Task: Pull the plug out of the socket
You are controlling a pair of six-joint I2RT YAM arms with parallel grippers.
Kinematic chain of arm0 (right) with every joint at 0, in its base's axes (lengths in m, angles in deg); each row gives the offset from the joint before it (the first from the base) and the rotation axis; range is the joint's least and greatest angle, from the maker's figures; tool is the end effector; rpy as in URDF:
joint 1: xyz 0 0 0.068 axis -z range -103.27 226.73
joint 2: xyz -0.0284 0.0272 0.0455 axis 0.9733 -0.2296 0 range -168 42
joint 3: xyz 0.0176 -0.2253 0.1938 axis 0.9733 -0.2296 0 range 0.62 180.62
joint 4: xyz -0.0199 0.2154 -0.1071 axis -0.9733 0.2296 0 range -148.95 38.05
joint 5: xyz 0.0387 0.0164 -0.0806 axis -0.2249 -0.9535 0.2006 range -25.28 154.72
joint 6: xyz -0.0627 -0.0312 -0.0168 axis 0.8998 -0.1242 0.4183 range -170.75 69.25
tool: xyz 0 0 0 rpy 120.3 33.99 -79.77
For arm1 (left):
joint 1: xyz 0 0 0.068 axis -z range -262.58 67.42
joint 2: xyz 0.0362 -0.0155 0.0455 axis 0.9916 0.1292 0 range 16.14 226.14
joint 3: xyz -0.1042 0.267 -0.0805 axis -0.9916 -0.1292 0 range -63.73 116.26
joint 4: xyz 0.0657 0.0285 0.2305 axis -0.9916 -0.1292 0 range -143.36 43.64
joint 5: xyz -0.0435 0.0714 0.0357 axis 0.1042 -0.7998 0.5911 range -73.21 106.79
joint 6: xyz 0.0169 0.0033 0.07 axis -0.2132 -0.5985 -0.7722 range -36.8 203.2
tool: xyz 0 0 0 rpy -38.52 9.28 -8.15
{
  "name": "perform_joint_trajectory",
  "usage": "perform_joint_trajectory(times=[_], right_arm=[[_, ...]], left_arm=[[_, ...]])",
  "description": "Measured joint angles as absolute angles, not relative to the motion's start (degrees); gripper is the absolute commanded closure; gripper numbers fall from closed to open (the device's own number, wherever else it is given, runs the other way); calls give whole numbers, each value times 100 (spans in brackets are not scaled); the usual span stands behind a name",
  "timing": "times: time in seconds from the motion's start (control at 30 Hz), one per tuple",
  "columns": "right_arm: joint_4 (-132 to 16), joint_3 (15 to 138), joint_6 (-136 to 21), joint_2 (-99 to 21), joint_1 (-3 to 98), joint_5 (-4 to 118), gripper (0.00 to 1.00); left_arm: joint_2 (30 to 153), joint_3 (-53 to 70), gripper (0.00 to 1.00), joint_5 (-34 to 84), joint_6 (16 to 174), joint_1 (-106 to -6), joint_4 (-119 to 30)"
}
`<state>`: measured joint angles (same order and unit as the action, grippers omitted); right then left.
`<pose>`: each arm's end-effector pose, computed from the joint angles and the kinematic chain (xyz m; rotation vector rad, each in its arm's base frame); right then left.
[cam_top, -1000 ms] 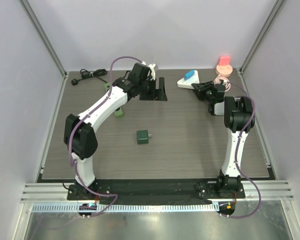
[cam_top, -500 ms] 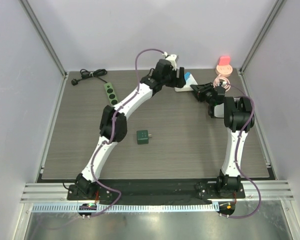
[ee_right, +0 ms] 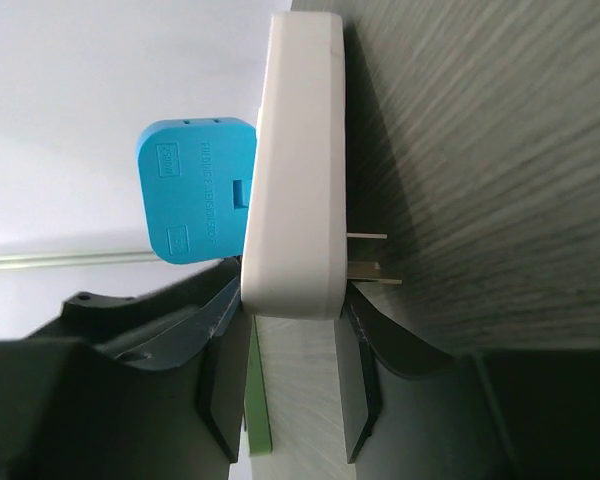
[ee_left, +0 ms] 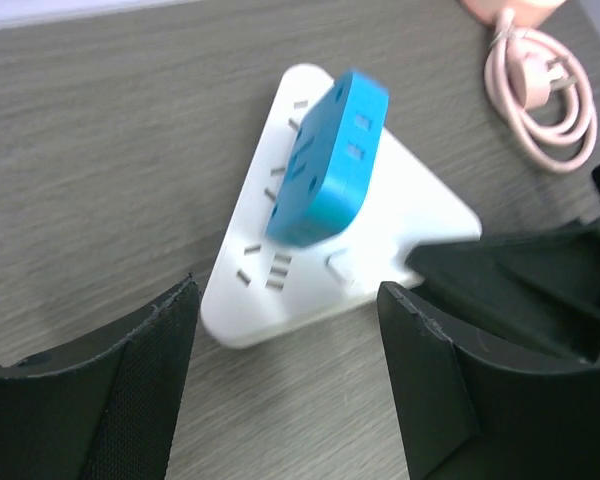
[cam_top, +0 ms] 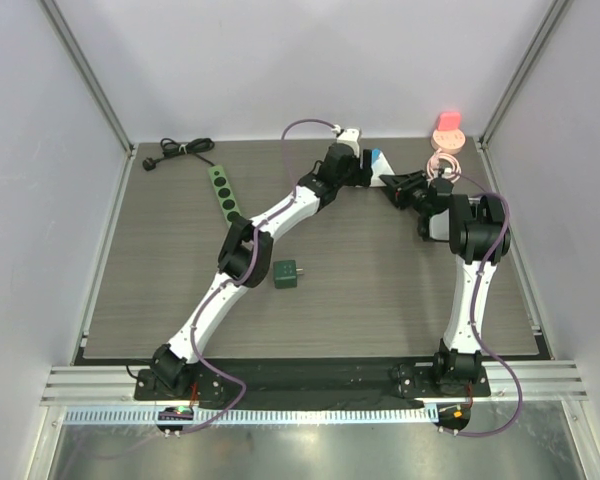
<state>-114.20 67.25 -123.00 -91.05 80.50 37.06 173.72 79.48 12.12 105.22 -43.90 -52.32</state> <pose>0.4872 -0.0045 0.1199 0.8639 1.7271 1.2604 0.5060 -0.3989 0.1803 0.2306 1.9624 -0.6251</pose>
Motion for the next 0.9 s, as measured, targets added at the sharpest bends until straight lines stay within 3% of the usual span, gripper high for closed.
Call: perform_joint_trajectory(times=[0.33, 0.63, 0.73, 0.77, 0.9], right_arm=[[-11588, 6327, -12359, -8974, 7980, 3446, 99], [-11573, 6323, -12350, -8972, 7871, 3346, 99], [-11573, 6329, -12337, -8972, 7873, 3346, 90], [-11573, 6347, -12310, -8972, 7879, 3348, 81], [-11365, 6533, -12107, -8972, 7908, 3348, 73]], left_arm=[[17372, 7948, 45, 1125, 10579, -4370, -4672], [17381, 7950, 71, 1168, 10660, -4370, -4580], [17381, 7972, 93, 1181, 10621, -4370, -4569], [17381, 7983, 100, 1181, 10590, -4372, -4583], [17368, 7988, 100, 1166, 10520, -4397, -4587]])
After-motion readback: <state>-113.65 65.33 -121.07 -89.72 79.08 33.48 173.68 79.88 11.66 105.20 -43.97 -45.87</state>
